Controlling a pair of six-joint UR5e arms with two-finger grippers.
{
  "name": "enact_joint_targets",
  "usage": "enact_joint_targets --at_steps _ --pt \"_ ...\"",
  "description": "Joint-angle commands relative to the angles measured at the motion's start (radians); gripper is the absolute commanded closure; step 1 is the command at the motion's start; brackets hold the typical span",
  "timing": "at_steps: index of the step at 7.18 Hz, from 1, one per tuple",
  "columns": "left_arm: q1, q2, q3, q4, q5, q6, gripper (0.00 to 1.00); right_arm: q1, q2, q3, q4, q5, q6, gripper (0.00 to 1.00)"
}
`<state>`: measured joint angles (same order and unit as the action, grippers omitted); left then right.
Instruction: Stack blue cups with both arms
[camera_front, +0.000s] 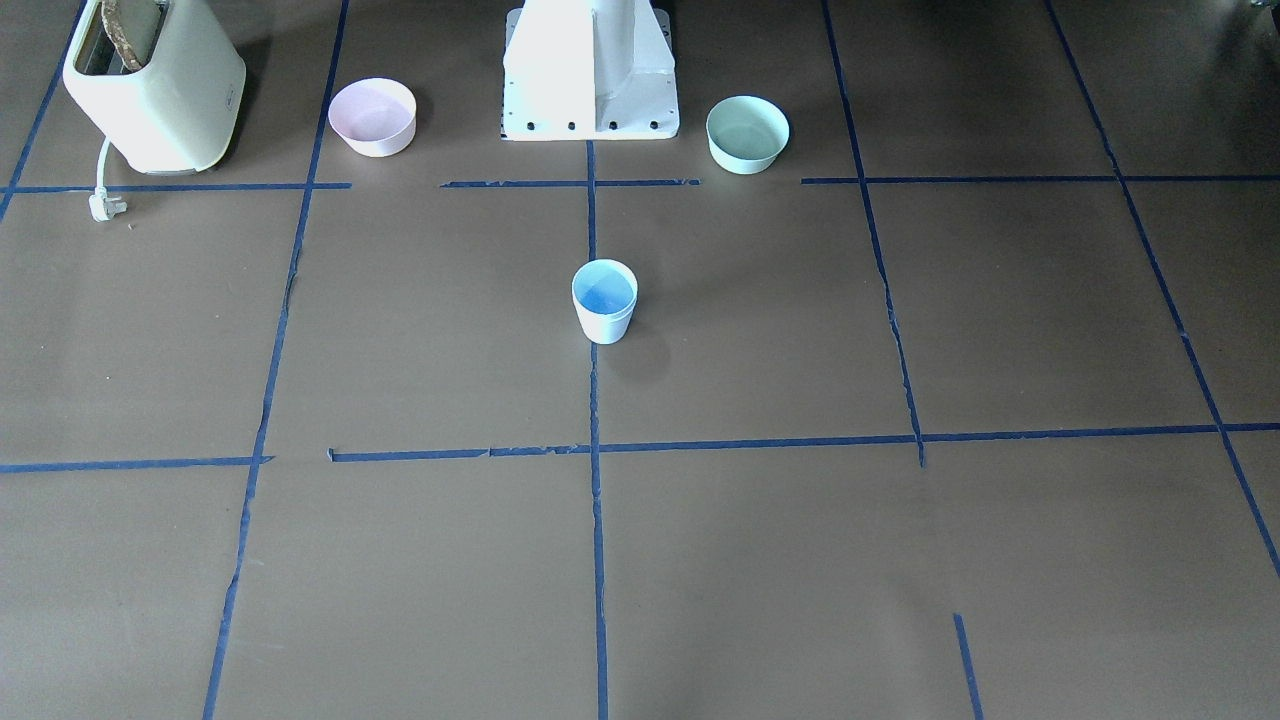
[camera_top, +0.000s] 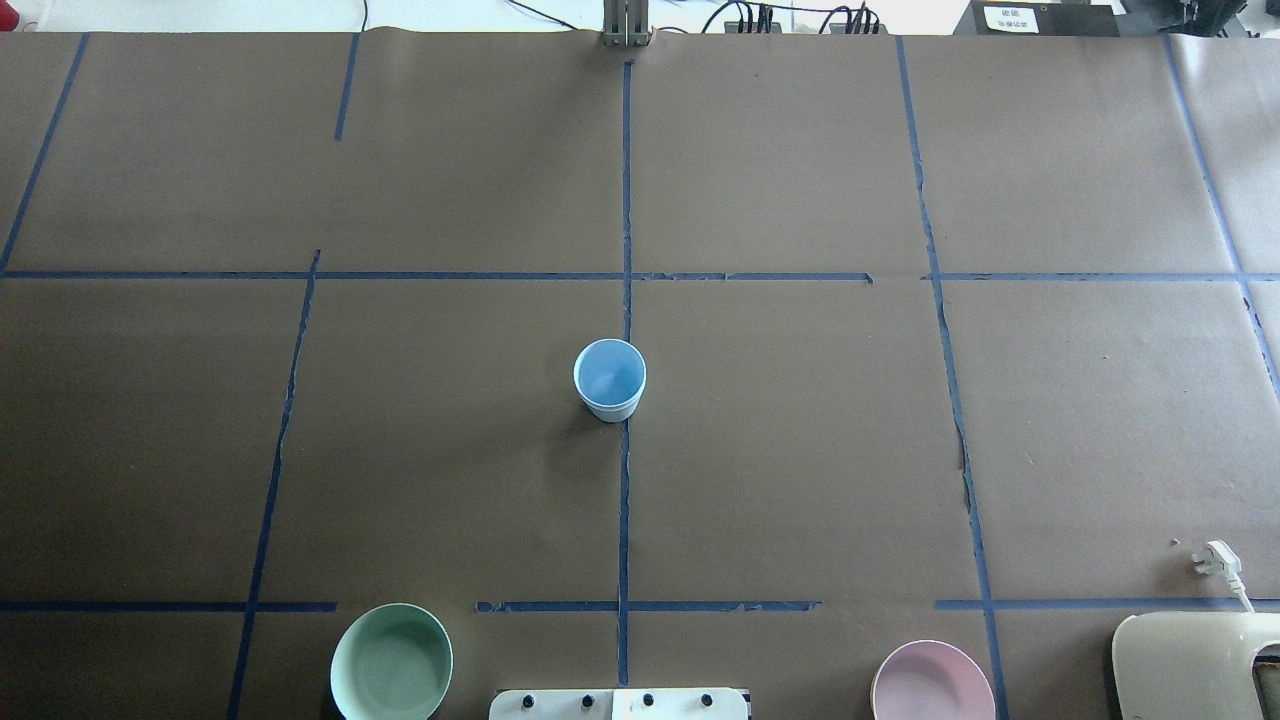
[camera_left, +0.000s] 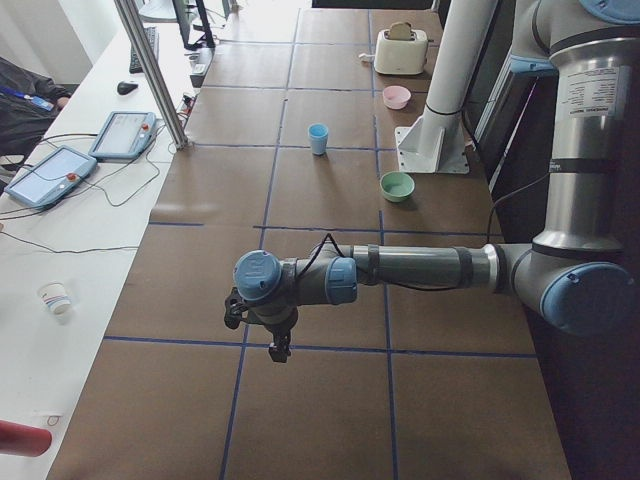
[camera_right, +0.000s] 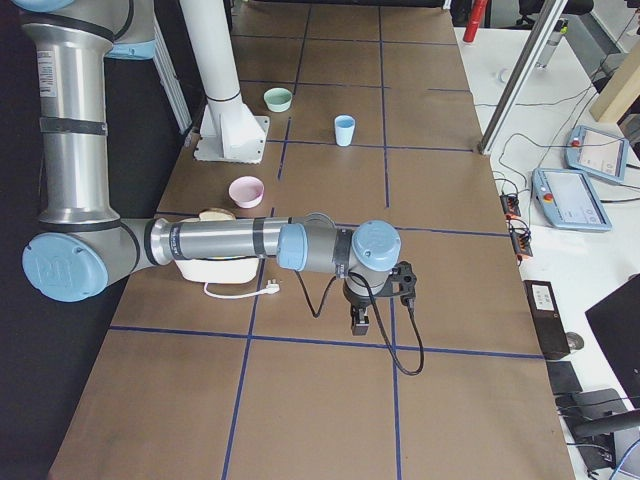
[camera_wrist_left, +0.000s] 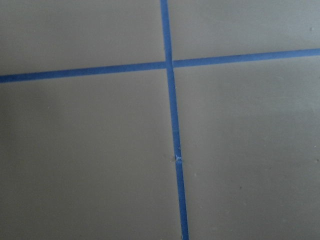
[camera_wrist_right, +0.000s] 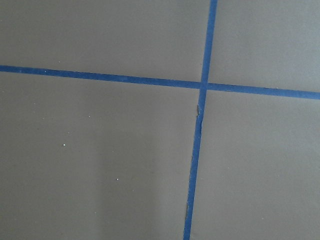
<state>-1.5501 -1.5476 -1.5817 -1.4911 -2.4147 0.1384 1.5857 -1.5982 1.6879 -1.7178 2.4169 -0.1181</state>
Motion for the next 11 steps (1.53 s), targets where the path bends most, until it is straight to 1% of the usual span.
enact_joint_targets --at_steps 1,2,3,4,6,11 --pt "-0.019 0.001 -0.007 0.002 0.009 0.0 0.0 0.016 -0.023 -0.032 0.085 -0.001 0.002 0.01" --pt "-0.027 -0.002 -0.012 0.002 0.017 -0.002 0.0 0.017 -0.026 -0.071 0.149 0.001 0.043 0.01" --pt "-0.04 -0.008 -0.014 0.002 0.017 0.0 0.0 0.017 -0.026 -0.077 0.165 0.001 0.076 0.01" --pt "-0.056 -0.011 -0.018 0.002 0.019 0.0 0.0 0.017 -0.029 -0.082 0.165 0.002 0.078 0.01" --pt "-0.056 -0.011 -0.018 0.003 0.055 0.039 0.0 0.031 -0.029 -0.085 0.165 0.001 0.086 0.01" --pt "-0.056 0.001 -0.015 0.002 0.052 0.041 0.0 0.046 -0.029 -0.083 0.165 -0.001 0.114 0.01"
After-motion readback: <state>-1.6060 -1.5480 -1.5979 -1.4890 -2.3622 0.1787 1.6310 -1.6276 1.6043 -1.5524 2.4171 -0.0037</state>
